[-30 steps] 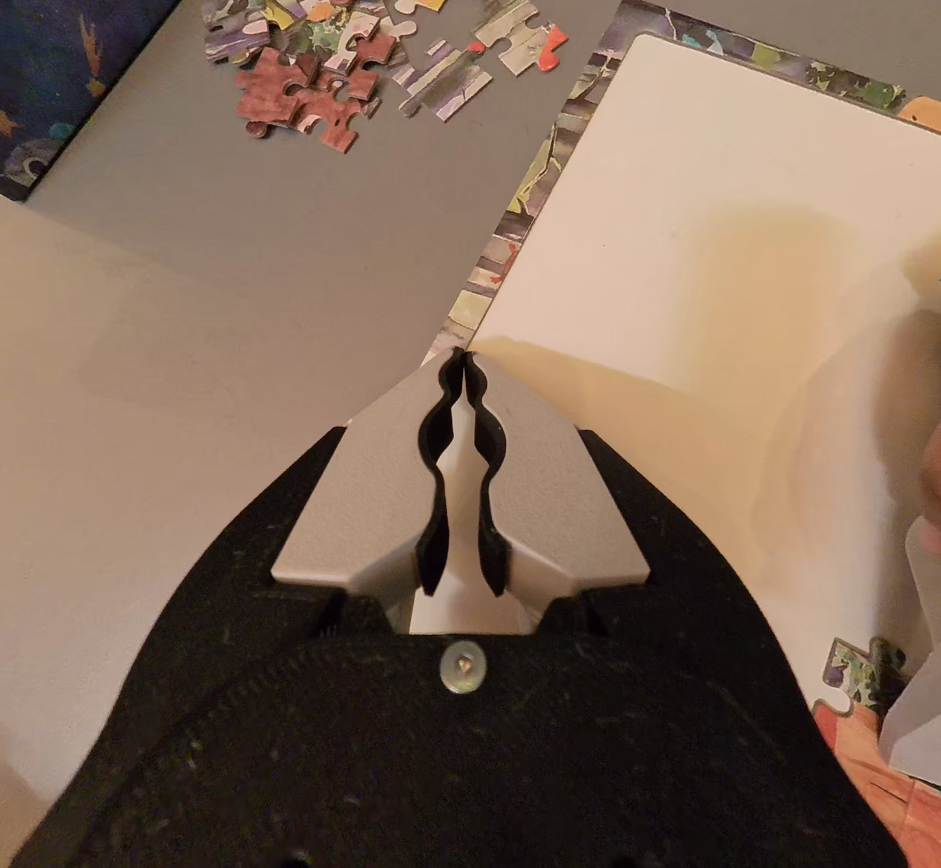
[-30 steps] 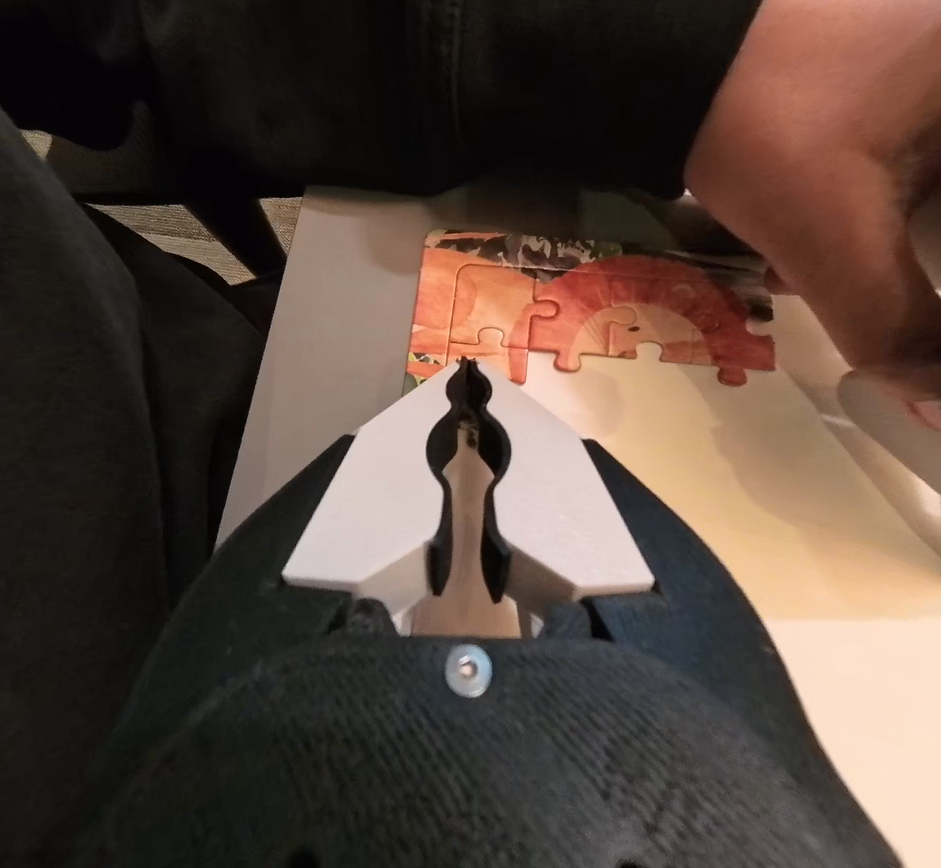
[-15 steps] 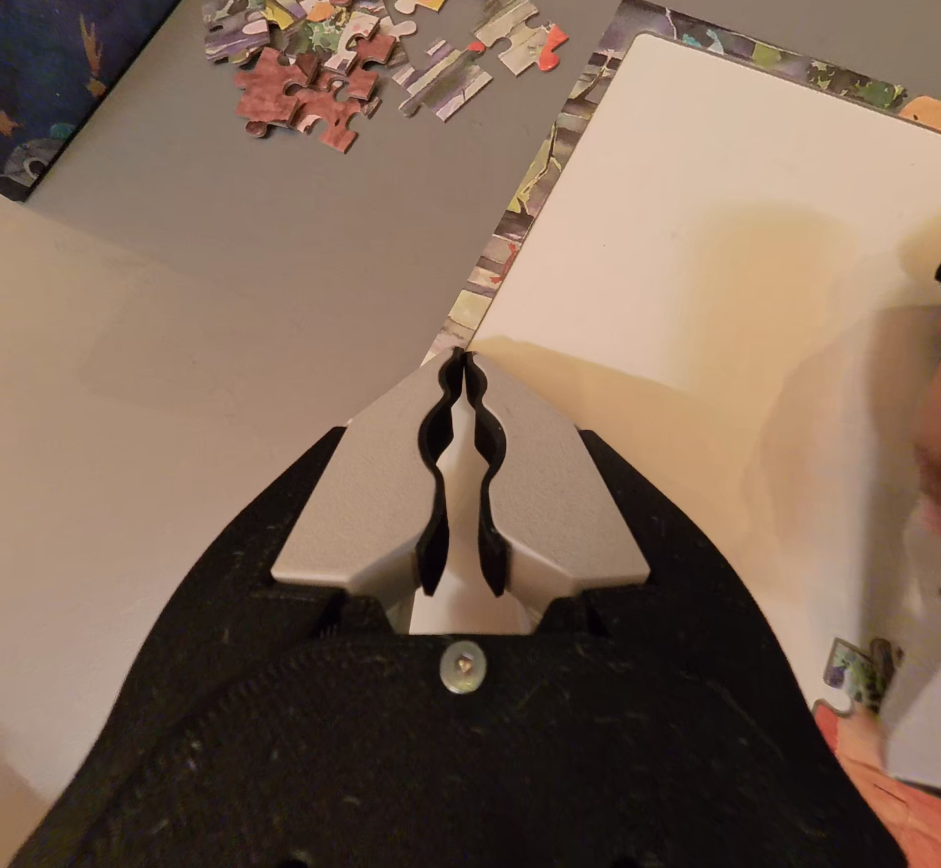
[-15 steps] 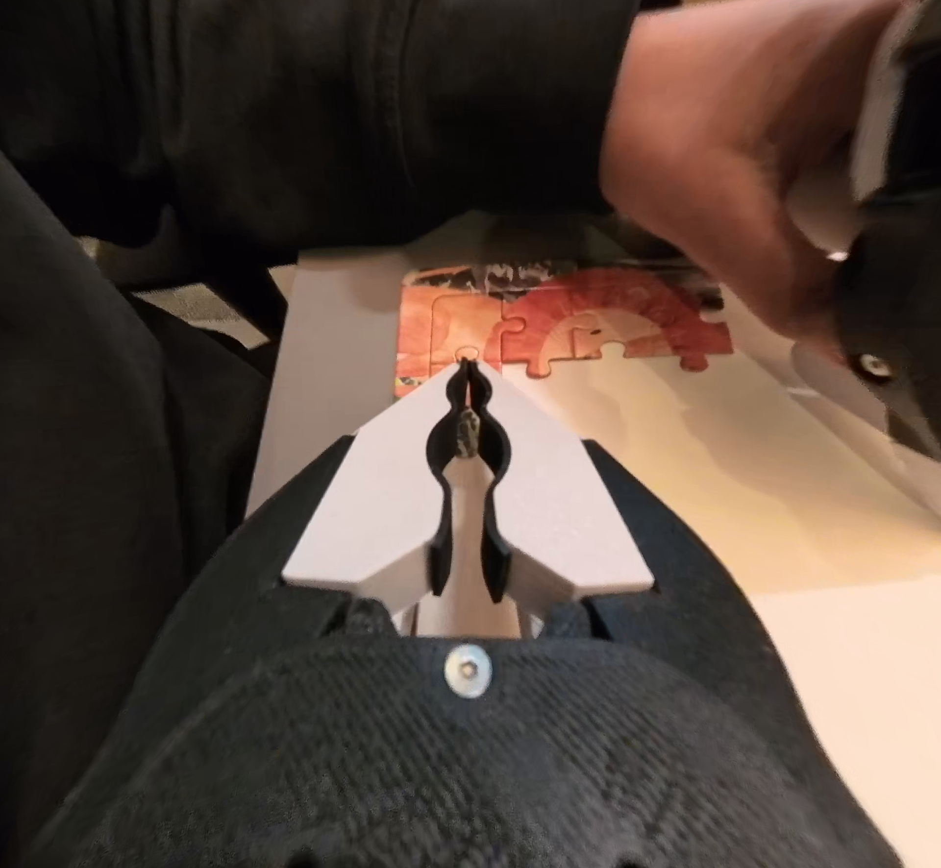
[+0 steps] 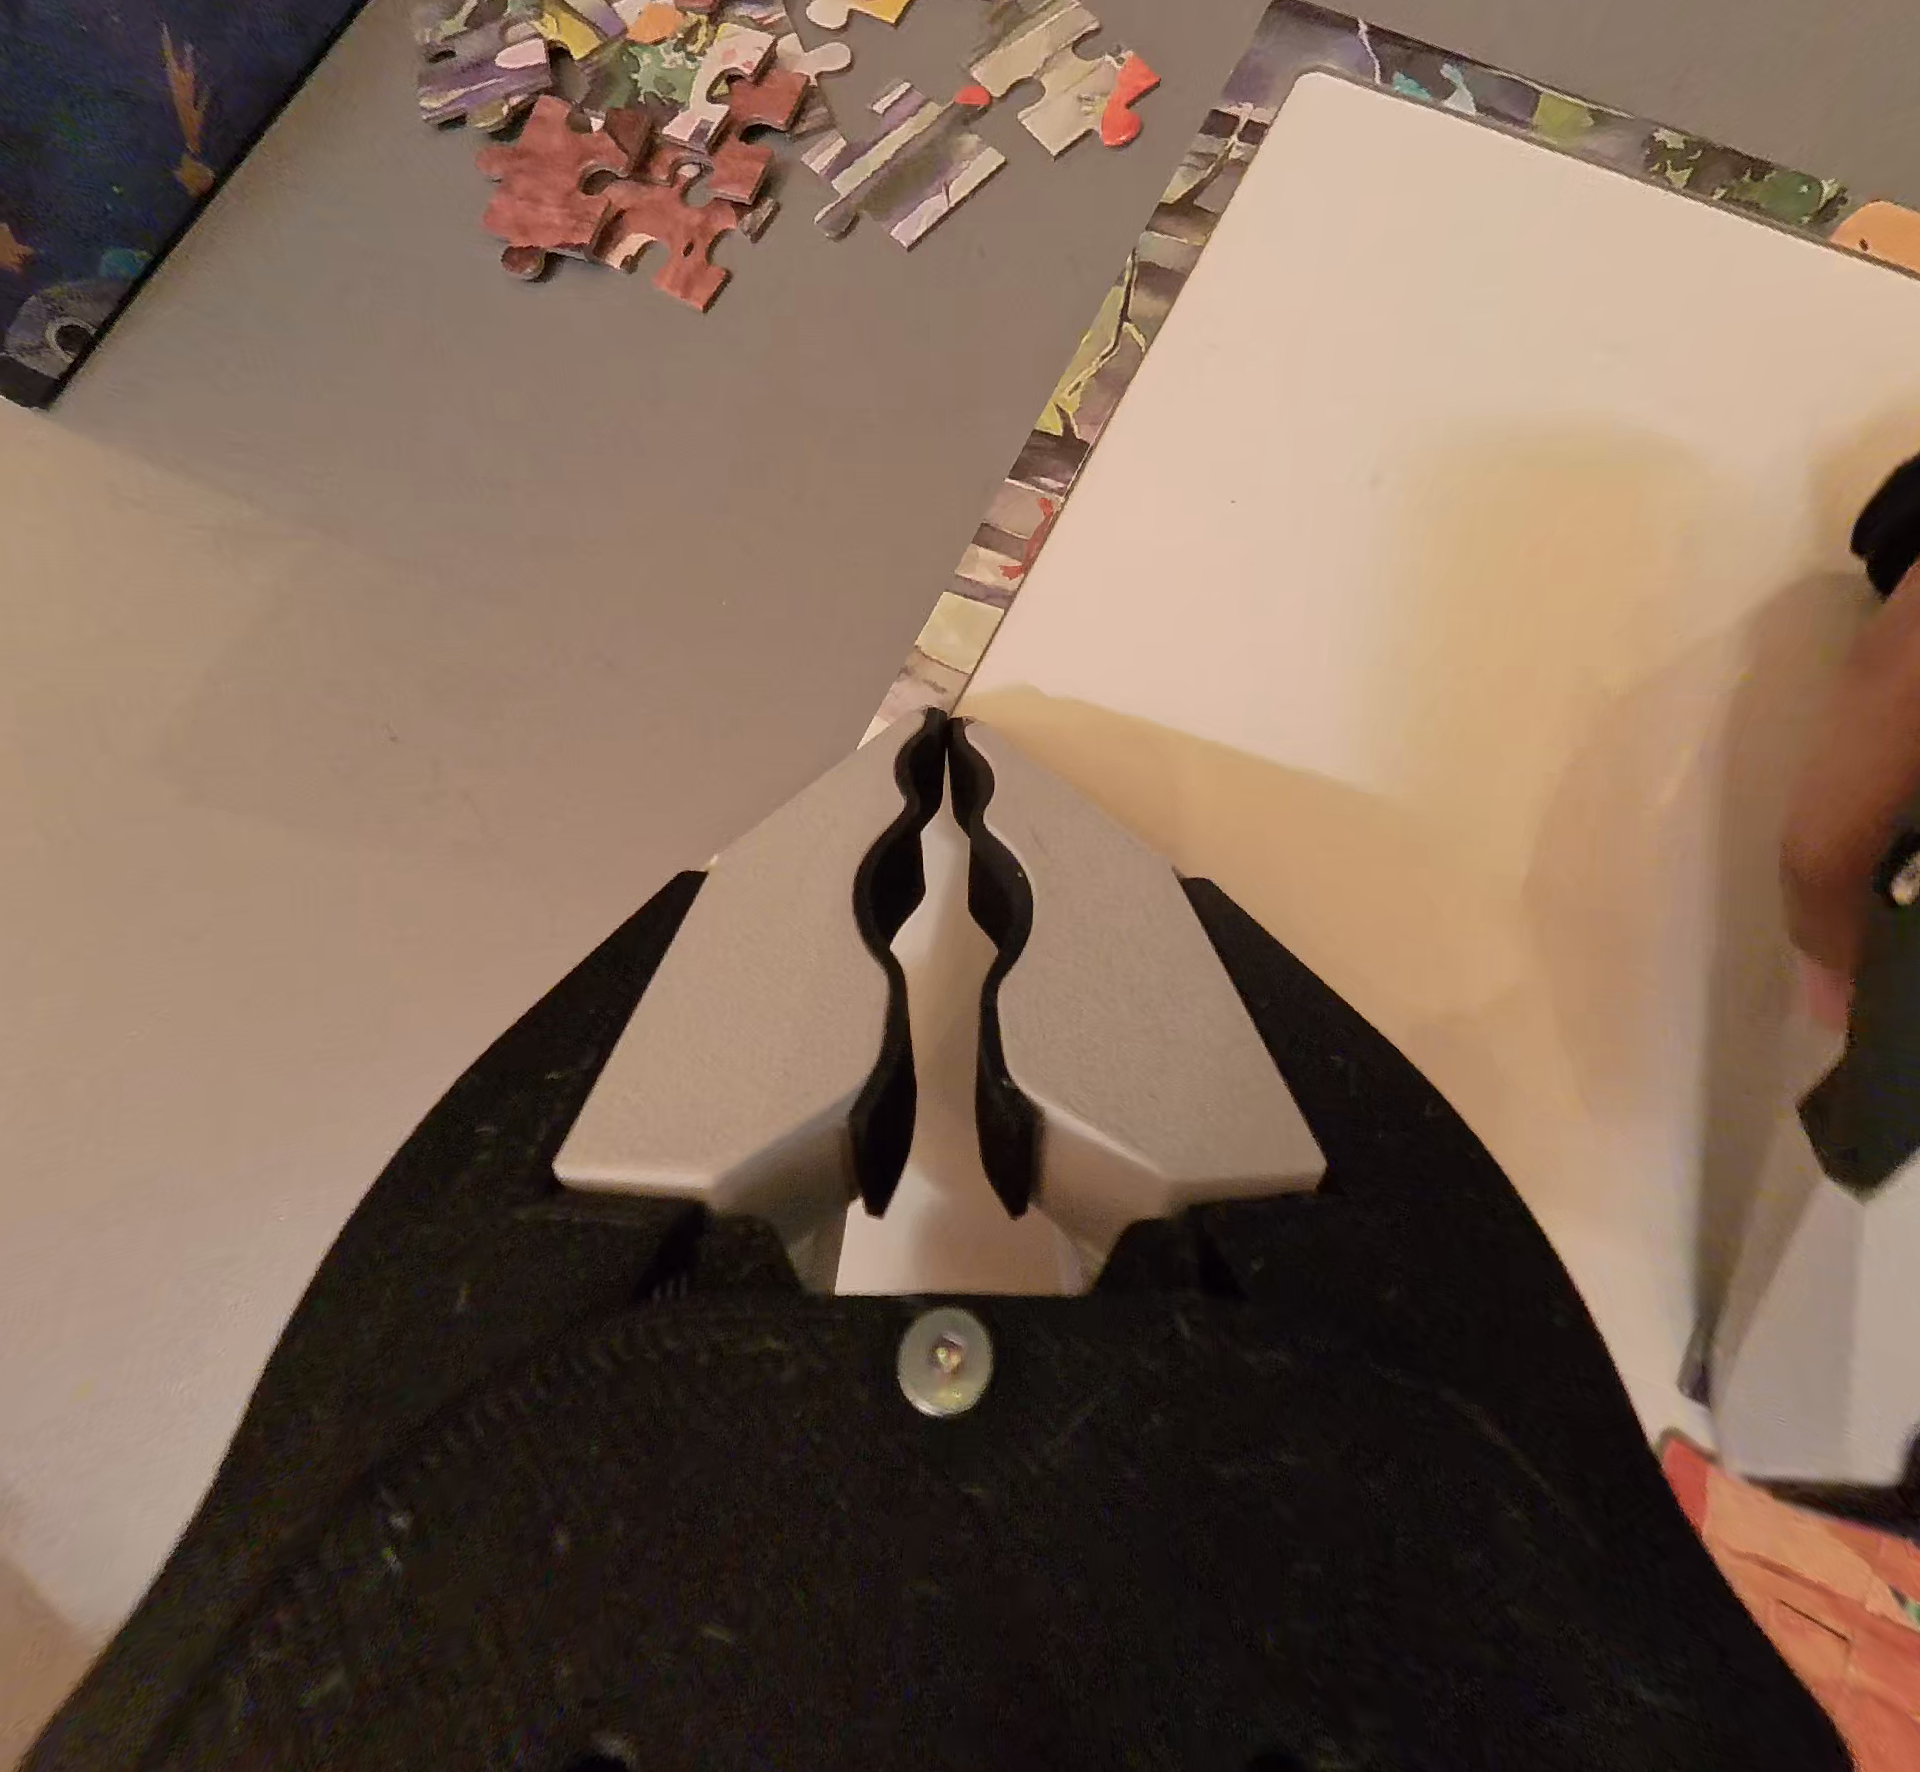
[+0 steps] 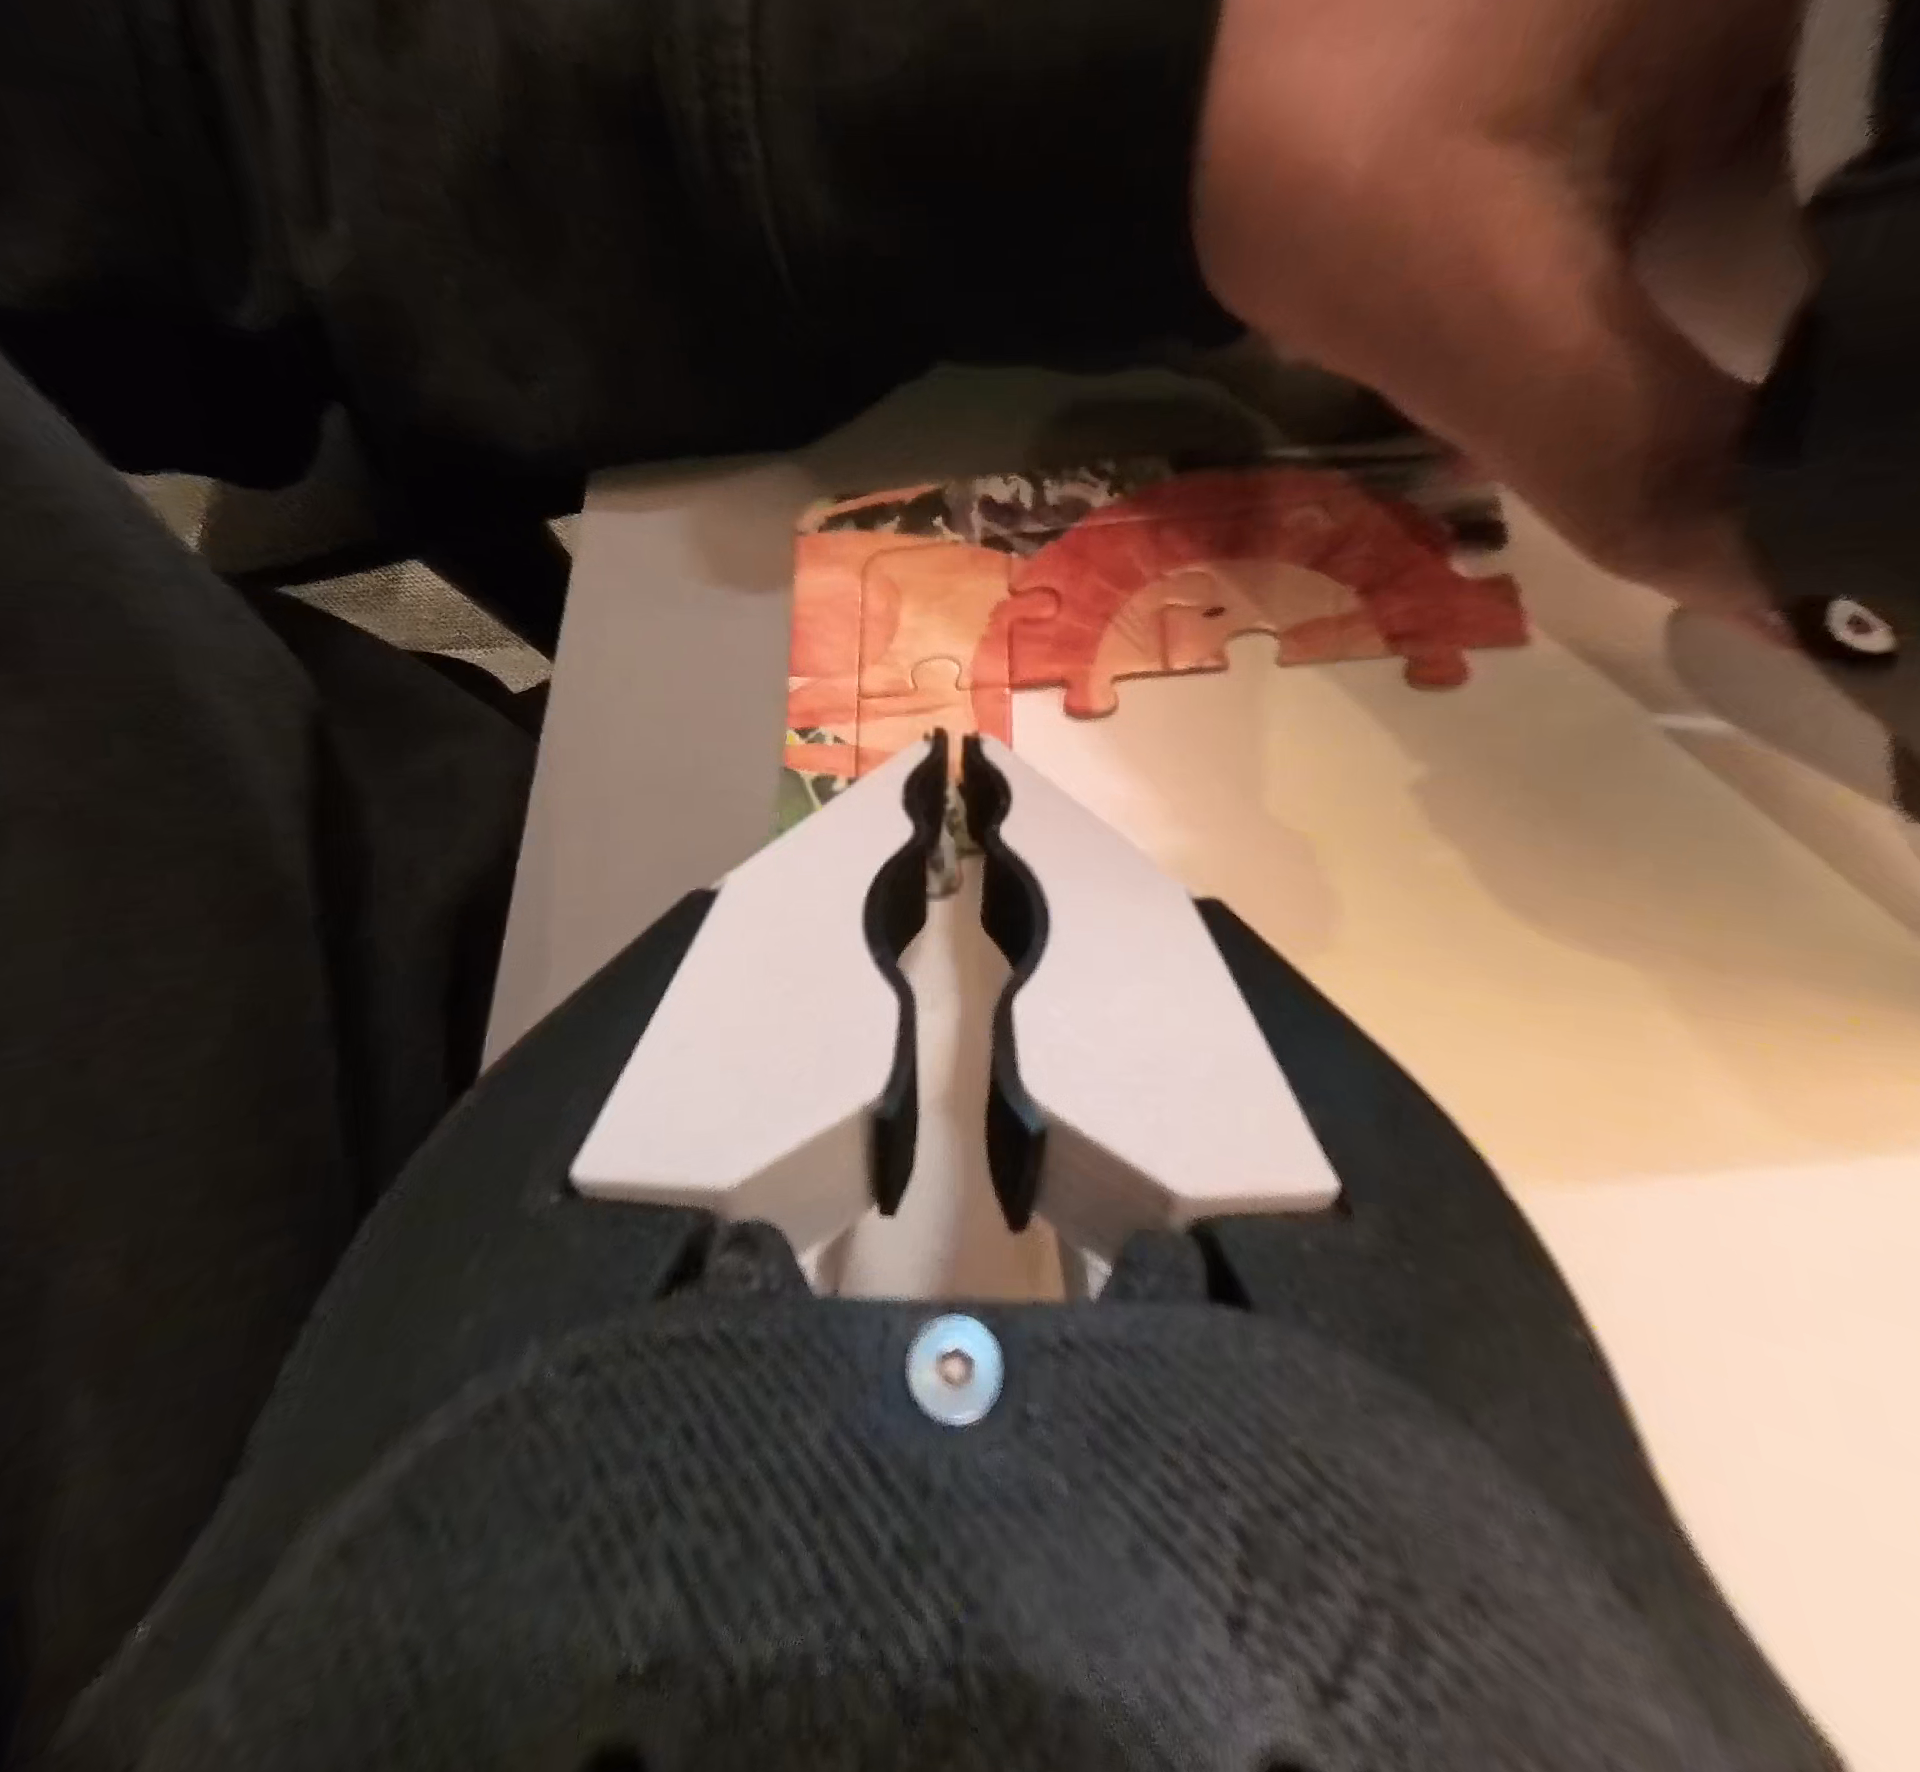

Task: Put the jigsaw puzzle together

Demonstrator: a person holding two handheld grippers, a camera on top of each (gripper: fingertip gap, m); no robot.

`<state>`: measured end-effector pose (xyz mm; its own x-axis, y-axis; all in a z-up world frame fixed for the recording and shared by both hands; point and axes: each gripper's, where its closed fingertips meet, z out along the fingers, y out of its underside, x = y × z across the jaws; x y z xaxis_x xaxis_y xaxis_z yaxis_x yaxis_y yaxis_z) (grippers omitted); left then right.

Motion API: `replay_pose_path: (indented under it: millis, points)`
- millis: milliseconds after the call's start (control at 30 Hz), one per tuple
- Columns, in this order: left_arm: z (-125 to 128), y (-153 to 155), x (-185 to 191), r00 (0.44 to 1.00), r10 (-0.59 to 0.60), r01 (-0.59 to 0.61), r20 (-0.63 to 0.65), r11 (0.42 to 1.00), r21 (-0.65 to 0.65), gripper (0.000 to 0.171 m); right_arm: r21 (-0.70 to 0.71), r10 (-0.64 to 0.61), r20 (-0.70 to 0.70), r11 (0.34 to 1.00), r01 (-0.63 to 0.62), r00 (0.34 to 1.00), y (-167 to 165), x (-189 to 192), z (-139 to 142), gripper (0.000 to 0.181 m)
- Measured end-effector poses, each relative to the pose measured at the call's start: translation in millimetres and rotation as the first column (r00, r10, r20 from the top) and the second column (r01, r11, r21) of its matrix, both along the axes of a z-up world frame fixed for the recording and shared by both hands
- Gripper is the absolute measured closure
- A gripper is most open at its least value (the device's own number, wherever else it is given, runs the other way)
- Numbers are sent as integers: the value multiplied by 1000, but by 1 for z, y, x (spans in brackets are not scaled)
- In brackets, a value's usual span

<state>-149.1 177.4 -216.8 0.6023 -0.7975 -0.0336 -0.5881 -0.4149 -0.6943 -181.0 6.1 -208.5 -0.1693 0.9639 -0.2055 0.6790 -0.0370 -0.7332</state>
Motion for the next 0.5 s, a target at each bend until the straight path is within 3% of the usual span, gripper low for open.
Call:
replay_pose_path:
  millis: [133,300,500]
  points:
    - [0,0,0,1000,1,-1,10,1000,-10,171,96,-43,-30,994,45,999,15,-3,6,181]
    - [6,3,-5,998,23,-21,56,999,-28,171,104,-85,-112,990,97,990,21,-25,19,171]
    - [8,16,-28,994,108,-108,27,994,-2,171,143,-81,-39,986,86,996,11,-42,-2,181]
